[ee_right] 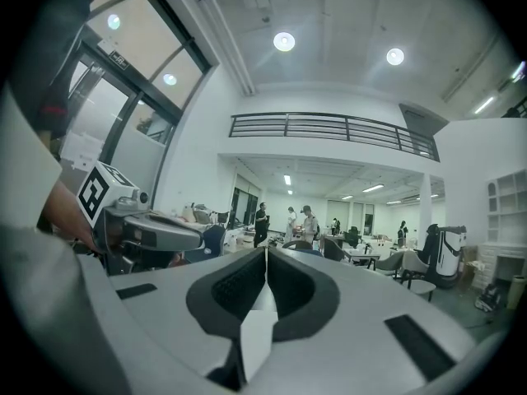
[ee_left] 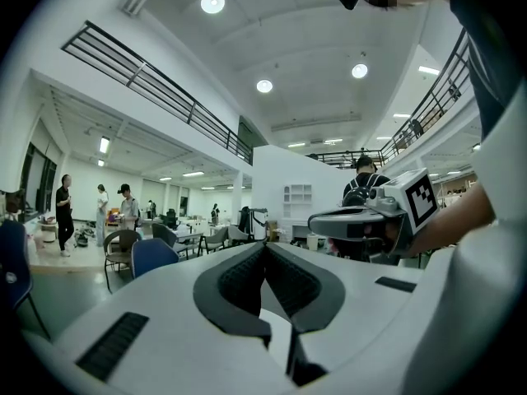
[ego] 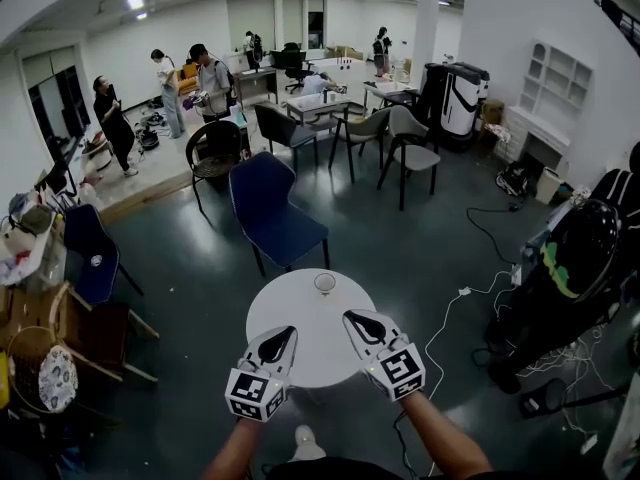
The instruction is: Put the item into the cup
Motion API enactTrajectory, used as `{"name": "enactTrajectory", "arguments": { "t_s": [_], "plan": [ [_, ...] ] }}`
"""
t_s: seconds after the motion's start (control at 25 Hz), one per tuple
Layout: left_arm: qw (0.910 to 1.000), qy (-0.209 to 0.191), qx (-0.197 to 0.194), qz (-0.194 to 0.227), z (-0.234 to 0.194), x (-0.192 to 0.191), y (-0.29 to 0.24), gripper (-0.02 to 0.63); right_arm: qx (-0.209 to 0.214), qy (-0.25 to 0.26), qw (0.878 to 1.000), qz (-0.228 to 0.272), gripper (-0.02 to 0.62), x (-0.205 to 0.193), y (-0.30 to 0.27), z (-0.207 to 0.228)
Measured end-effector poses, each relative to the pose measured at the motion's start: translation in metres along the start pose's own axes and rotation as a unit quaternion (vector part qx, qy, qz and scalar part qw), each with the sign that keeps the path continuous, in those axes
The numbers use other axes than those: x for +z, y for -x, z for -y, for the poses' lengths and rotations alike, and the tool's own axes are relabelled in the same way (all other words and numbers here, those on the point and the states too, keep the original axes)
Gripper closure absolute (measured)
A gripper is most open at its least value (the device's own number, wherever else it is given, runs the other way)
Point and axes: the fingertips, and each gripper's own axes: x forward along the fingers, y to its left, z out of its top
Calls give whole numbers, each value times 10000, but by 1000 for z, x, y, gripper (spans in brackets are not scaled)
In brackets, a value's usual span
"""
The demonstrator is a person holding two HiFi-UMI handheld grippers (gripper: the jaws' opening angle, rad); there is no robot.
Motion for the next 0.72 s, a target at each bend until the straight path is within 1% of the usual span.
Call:
{"name": "enactTrajectory", "arguments": {
  "t_s": [0.32,0.72],
  "plan": [
    [9999,-94,45,125,52,14,26,591,47,-15,10000,83,571,7,56,-16],
    [9997,-158,112,156,113,12,61,591,109,-8,9998,158,574,7,122,-37]
  ]
}}
